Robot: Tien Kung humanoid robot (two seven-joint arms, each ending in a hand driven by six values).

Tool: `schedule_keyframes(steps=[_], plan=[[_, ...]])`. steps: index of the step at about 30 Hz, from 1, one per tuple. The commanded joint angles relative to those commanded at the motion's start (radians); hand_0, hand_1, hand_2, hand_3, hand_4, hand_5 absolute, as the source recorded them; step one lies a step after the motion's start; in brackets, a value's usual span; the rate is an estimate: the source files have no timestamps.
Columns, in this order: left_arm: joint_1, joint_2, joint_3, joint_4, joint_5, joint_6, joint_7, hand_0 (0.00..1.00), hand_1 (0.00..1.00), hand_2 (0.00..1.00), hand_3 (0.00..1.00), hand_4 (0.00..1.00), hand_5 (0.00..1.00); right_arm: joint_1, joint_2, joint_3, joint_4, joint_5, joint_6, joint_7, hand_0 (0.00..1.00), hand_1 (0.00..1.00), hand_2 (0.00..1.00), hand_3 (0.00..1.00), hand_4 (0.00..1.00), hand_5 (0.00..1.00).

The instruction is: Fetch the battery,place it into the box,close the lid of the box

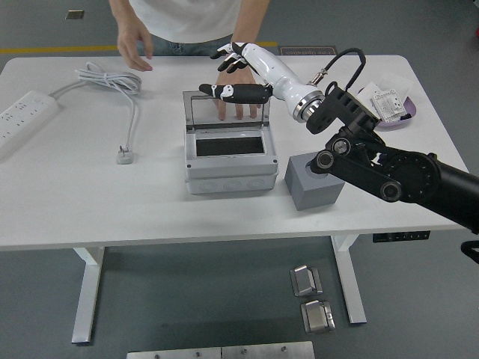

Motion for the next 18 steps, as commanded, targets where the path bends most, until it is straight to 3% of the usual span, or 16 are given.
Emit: schedule_keyframes(steps=[12, 18], plan=[[-0.005, 0.010, -0.017, -0.002, 0.024, -0.002, 0.019, 0.661, 0.723, 0.620, 0.674, 0.355, 0.002, 0.120, 0.077, -0.198, -0.289, 0.250, 0.036, 0.060, 0.744, 0.647, 0.649, 0.747, 0.959, 0.619], [-0.012, 0.014, -0.020, -0.001, 0.031, -0.005, 0.022, 0.661, 0.723, 0.620, 0.675, 0.356, 0.002, 0.122, 0.101, -0.244, -0.363, 0.312, 0.036, 0.075, 0.752, 0.655, 0.651, 0.750, 0.964, 0.633]])
